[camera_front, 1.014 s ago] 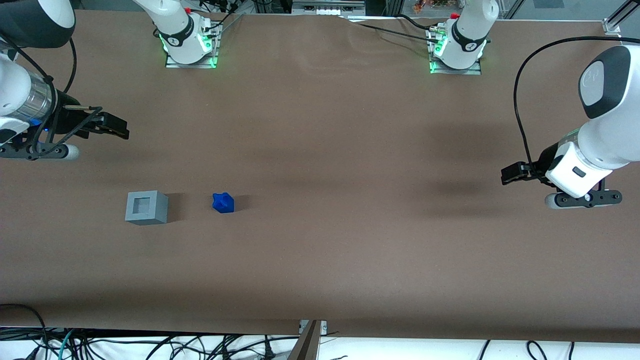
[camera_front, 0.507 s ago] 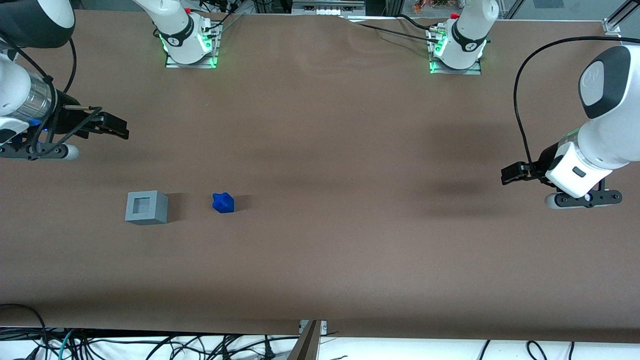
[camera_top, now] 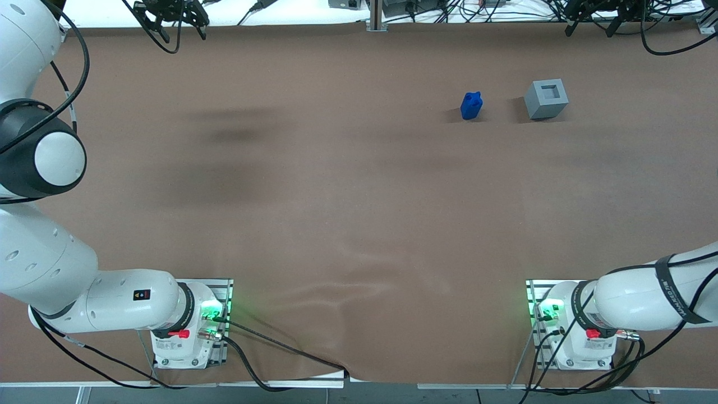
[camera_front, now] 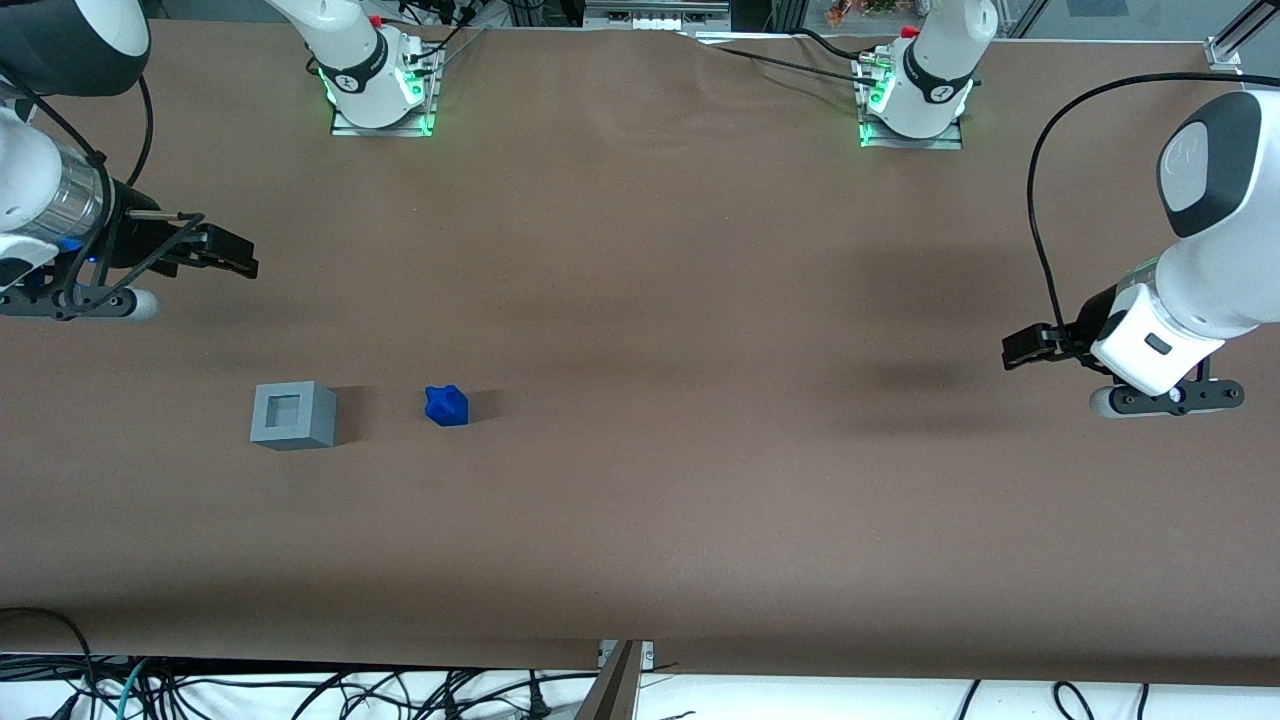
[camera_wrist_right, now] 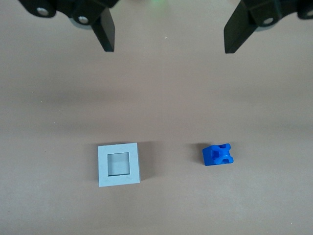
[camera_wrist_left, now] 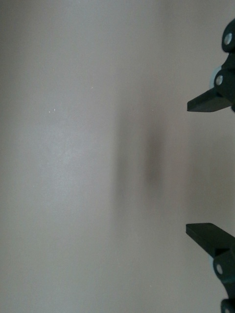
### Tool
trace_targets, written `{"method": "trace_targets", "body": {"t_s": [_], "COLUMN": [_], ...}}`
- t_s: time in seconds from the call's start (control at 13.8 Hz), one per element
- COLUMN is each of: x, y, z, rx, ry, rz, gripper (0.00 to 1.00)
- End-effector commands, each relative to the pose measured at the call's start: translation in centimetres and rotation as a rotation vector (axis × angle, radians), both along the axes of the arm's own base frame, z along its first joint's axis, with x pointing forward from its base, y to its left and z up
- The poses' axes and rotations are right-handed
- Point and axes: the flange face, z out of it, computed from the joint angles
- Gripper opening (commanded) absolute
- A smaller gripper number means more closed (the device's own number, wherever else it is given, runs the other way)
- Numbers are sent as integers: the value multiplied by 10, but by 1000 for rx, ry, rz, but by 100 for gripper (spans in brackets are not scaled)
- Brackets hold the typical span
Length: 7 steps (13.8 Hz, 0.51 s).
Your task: Insert blue part into gray base with right arm
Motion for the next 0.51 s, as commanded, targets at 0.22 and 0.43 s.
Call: {"method": "trace_targets", "body": {"t_s": [0.22, 0.43], "x": [2, 19], "y": [21, 53], "z": [-7, -54], "rx": [6, 10], "ry": [-11, -49], "rz": [4, -2], "gripper": [99, 99]}}
